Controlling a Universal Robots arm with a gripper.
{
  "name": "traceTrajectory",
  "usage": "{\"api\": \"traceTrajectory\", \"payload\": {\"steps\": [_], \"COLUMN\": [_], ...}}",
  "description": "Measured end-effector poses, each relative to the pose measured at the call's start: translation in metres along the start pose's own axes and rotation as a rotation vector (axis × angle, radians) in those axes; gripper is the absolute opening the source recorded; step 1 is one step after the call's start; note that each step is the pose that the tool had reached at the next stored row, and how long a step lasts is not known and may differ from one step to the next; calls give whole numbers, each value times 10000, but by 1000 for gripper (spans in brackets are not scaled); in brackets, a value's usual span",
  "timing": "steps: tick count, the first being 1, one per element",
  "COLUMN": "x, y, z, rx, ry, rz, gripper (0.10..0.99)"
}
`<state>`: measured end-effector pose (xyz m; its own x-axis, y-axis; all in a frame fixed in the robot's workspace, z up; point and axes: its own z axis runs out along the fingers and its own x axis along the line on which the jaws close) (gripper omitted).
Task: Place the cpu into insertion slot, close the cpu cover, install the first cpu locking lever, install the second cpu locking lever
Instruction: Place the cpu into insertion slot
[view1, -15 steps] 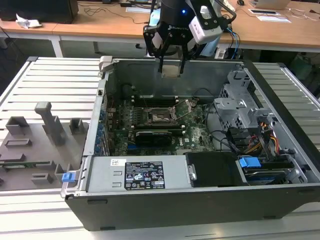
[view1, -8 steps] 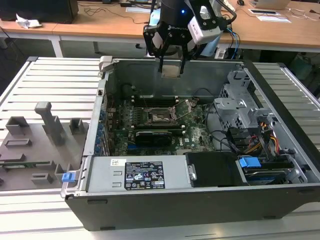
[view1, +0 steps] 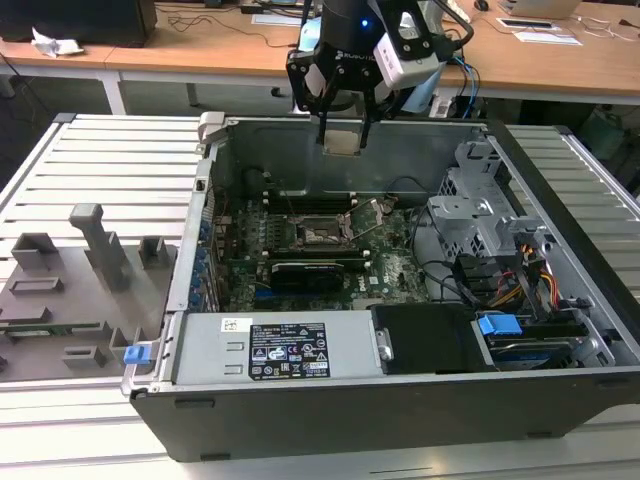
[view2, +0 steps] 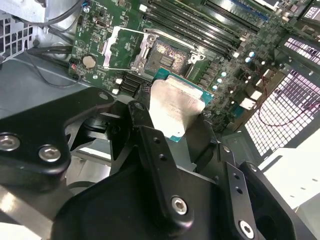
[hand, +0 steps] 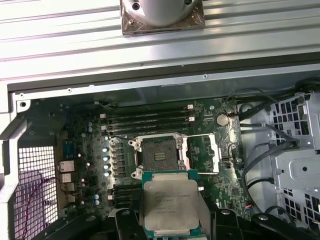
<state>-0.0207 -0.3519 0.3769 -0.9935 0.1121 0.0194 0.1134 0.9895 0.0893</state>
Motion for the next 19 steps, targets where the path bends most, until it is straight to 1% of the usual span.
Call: {"api": "traceTrajectory", "payload": {"steps": [9,19], "x": [26,29], "y": [-3,-3], "z": [1,1], "rx": [-6,-10], "ry": [-29,-47], "rz": [318,518], "gripper": [529,529]}}
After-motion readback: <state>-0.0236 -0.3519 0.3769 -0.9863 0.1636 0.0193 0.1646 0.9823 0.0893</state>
